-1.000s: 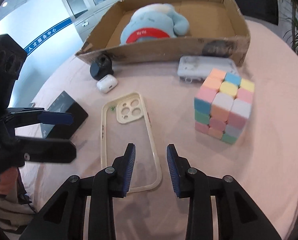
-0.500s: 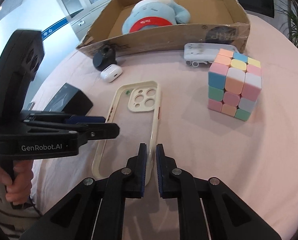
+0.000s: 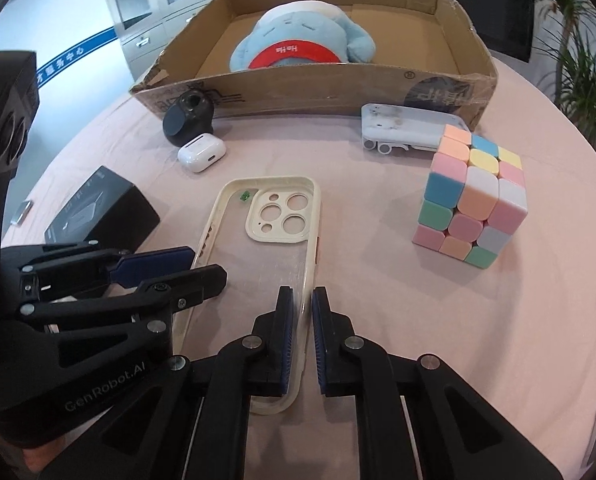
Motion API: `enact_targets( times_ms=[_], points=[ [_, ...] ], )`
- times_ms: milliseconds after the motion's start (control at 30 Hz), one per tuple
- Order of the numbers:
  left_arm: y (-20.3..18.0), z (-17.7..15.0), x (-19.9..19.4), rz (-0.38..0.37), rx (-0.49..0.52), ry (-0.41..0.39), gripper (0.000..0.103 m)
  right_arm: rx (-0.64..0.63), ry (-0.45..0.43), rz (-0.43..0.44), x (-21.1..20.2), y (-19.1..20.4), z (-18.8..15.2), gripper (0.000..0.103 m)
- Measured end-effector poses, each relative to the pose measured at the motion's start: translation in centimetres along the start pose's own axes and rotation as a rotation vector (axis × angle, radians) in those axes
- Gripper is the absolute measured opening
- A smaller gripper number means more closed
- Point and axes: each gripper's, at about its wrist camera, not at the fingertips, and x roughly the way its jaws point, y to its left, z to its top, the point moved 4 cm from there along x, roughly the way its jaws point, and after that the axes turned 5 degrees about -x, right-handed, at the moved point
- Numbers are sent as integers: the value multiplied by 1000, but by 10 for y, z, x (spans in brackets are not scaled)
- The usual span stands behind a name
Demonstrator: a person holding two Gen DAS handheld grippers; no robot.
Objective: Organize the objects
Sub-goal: 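Grasp the cream phone case rim with the right gripper and lift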
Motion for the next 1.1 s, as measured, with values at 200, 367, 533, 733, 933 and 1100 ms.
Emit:
enact_targets(
  times_ms=[200, 367, 533, 733, 933, 1100],
  points=[
    [0, -2, -1, 12, -20, -22, 13, -2, -6, -13, 0, 0, 0, 6],
    [5, -2, -2, -1, -42, -20, 8, -7, -16, -21, -2, 0, -1, 5],
    [6, -1, -12, -7, -45, -60, 8, -11, -45, -18, -9, 4, -4, 5],
    [7, -2, 0, 0, -52, -14, 8, -2, -35, -11, -7, 3, -4, 5],
    [5, -2, 2, 12, -36, -32, 9, -2, -27, -12, -3, 1, -5, 5],
    [4, -1, -2, 16, -30, -38, 9, -15, -23, -28, -3, 3, -4, 5]
  ],
)
